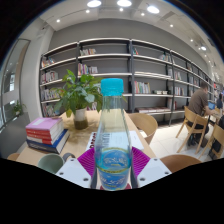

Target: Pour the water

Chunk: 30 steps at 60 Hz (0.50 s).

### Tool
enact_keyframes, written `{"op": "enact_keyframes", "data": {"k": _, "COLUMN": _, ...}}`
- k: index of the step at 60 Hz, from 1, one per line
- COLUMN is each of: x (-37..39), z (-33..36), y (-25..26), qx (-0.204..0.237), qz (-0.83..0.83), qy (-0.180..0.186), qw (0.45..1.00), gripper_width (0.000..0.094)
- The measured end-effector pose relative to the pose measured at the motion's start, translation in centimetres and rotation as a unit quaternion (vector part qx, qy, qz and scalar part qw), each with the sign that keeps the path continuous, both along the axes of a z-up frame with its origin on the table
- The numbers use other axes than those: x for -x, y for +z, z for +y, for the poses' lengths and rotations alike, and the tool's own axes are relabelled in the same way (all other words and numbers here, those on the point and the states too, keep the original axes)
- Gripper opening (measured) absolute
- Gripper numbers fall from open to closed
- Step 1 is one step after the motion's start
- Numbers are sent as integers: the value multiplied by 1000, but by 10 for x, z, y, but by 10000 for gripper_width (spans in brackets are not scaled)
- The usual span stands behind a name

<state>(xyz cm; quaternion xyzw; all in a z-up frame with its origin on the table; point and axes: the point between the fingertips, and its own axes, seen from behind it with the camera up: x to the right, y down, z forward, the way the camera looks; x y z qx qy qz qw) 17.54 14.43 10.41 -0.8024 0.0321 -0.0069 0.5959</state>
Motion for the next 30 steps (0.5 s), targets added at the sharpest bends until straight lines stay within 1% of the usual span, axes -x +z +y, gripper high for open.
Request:
{"op": "enact_keyframes", "data": {"k": 6, "x": 1, "z": -4, "y": -34, "qx": 23, "qz": -1, "qy": 8, "qw": 1000, "gripper_width": 477}}
{"op": "enact_keyframes", "data": {"k": 7, "x": 4, "z": -7, "y": -41, "qx": 24, "qz": -5, "qy": 11, "qw": 1000, "gripper_width": 535}}
{"op": "enact_keyframes", "data": {"k": 8, "x": 6, "z": -9, "y": -24, "qx": 9, "qz": -6, "qy": 11, "qw": 1000, "gripper_width": 481}}
{"op": "enact_keyframes", "data": {"k": 18, "x": 5, "z": -10, "y": -24, "qx": -11, "qz": -7, "qy": 3, "qw": 1000, "gripper_width": 490}}
{"op": "enact_keyframes", "data": {"k": 27, "x": 4, "z": -8, "y": -26, "qx": -15, "qz": 1, "qy": 3, "qw": 1000, "gripper_width": 561}}
{"op": "enact_keyframes", "data": {"k": 30, "x": 2, "z": -12, "y": -28, "qx": -3, "qz": -5, "qy": -1, "qw": 1000, "gripper_width": 614}}
